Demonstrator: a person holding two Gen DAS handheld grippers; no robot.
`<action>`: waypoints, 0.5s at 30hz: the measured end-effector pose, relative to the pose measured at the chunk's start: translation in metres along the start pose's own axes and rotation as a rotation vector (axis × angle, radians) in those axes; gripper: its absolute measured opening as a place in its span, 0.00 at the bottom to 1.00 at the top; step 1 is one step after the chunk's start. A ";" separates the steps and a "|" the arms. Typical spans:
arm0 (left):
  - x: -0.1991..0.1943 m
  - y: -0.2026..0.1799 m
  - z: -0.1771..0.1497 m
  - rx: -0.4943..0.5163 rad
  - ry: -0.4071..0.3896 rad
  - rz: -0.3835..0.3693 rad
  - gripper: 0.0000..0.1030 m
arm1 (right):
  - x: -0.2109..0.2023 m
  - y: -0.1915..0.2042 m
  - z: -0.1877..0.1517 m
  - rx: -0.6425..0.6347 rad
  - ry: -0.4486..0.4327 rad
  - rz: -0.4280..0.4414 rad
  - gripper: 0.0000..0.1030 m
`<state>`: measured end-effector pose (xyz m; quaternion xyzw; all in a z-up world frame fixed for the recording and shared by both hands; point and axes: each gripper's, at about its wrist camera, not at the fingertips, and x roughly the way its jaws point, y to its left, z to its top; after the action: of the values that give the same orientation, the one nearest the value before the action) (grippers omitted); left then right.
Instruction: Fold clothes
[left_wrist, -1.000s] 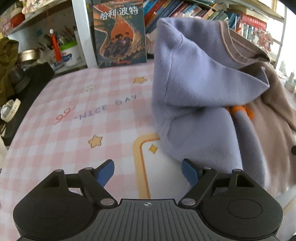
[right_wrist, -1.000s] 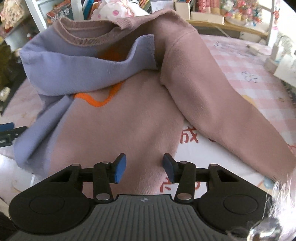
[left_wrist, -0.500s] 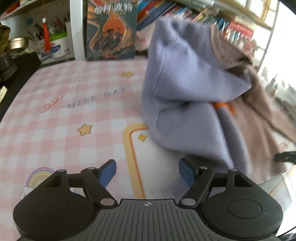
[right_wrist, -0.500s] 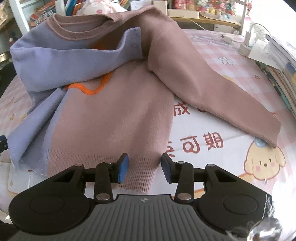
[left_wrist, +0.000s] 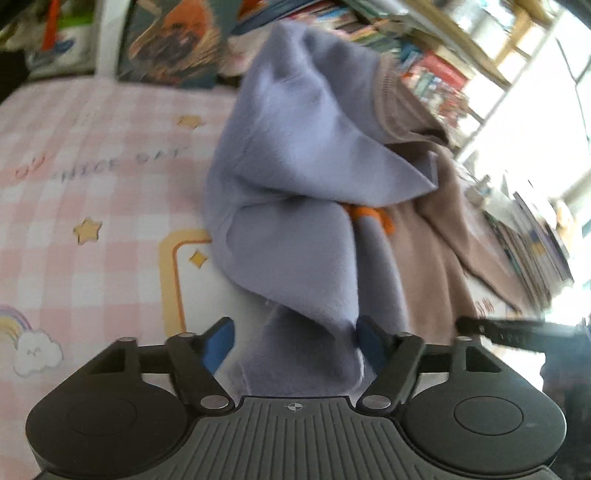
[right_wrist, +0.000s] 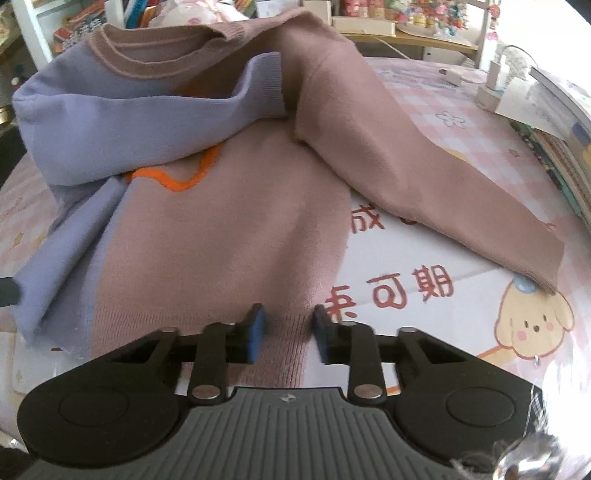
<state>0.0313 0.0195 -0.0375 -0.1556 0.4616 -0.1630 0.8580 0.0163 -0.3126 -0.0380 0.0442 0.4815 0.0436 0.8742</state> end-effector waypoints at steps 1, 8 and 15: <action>0.003 0.002 0.001 -0.021 0.005 -0.015 0.30 | 0.000 0.000 0.000 -0.004 -0.001 0.010 0.11; -0.012 0.006 0.038 -0.130 -0.145 -0.023 0.03 | -0.011 0.001 0.022 -0.004 -0.100 0.032 0.08; -0.067 0.006 0.063 -0.042 -0.273 0.025 0.03 | -0.089 -0.008 0.064 0.029 -0.340 0.107 0.08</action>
<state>0.0503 0.0609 0.0426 -0.1886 0.3459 -0.1202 0.9113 0.0229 -0.3335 0.0700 0.0889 0.3241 0.0750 0.9388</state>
